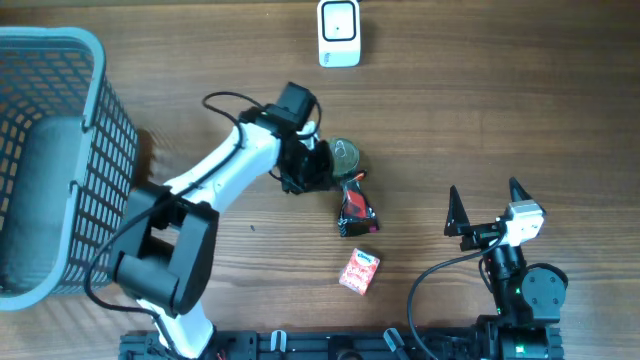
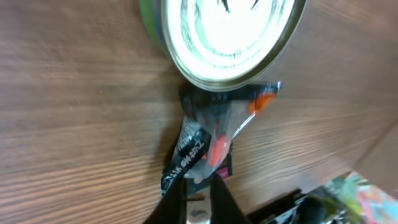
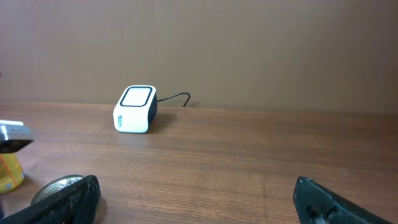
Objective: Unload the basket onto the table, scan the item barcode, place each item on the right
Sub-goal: 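Lower the red-black package onto the table beside the tin and release, then retract the left gripper and move the right gripper to the package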
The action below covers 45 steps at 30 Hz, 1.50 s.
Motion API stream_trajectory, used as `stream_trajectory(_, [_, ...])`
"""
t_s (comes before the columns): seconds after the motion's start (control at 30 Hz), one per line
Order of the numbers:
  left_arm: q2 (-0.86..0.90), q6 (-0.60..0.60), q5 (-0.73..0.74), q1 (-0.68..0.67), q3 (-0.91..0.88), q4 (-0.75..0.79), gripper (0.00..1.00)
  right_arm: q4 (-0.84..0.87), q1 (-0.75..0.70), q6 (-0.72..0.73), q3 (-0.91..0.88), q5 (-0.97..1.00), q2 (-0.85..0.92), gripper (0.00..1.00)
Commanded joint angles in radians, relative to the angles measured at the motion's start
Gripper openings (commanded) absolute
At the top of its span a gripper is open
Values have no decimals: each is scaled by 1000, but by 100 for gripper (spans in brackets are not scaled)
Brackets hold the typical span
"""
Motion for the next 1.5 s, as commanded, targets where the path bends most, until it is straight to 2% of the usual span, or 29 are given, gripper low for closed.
stream_trajectory(0.0, [6,-11,39,49,4,8,40,4,5,13,-1,10,-5,100])
stream_trajectory(0.03, [6,-3,18,51,4,7,61,4,5,13,-1,10,-5,100])
stream_trajectory(0.07, [5,13,11,51,4,7,100,4,5,13,-1,10,-5,100])
stream_trajectory(0.23, [-31,68,-59,2,4,11,100,4,5,13,-1,10,-5,100])
stream_trajectory(0.37, [-147,93,-312,-83,4,28,100,3,5,13,-1,10,-5,100])
stream_trajectory(0.4, [-221,124,-395,-122,4,78,100,4,5,13,-1,10,-5,100])
stream_trajectory(0.5, [-349,134,-483,-156,4,170,100,4,5,13,-1,10,-5,100])
stream_trajectory(0.63, [-450,148,-537,-154,4,178,100,4,5,14,-1,10,-5,100])
stream_trajectory(0.73, [-452,225,-543,-154,4,121,100,4,5,14,-1,10,-5,100])
stream_trajectory(0.83, [-446,224,-551,-156,4,85,100,6,5,12,-1,10,-5,100])
stream_trajectory(0.87, [-448,224,-558,-158,4,85,100,5,5,27,-1,5,-5,100])
stream_trajectory(0.9, [-458,225,-572,-157,4,90,100,6,5,111,-1,-11,-5,100])
stream_trajectory(0.97, [-499,225,-641,-159,4,102,100,21,5,356,-1,-27,-5,100])
stream_trajectory(1.07, [-587,269,-727,-185,4,108,100,58,5,376,3,-255,-5,100])
stream_trajectory(1.13, [-635,305,-821,-221,4,104,100,1,5,376,28,-349,-1,100])
stream_trajectory(1.23, [-700,306,-1012,-262,4,80,100,-246,5,376,124,-296,40,100])
stream_trajectory(1.37, [-716,303,-1023,-251,4,43,100,-361,5,319,274,-296,165,100])
stream_trajectory(1.47, [-718,299,-1024,-237,4,37,100,-432,6,273,459,-238,370,100])
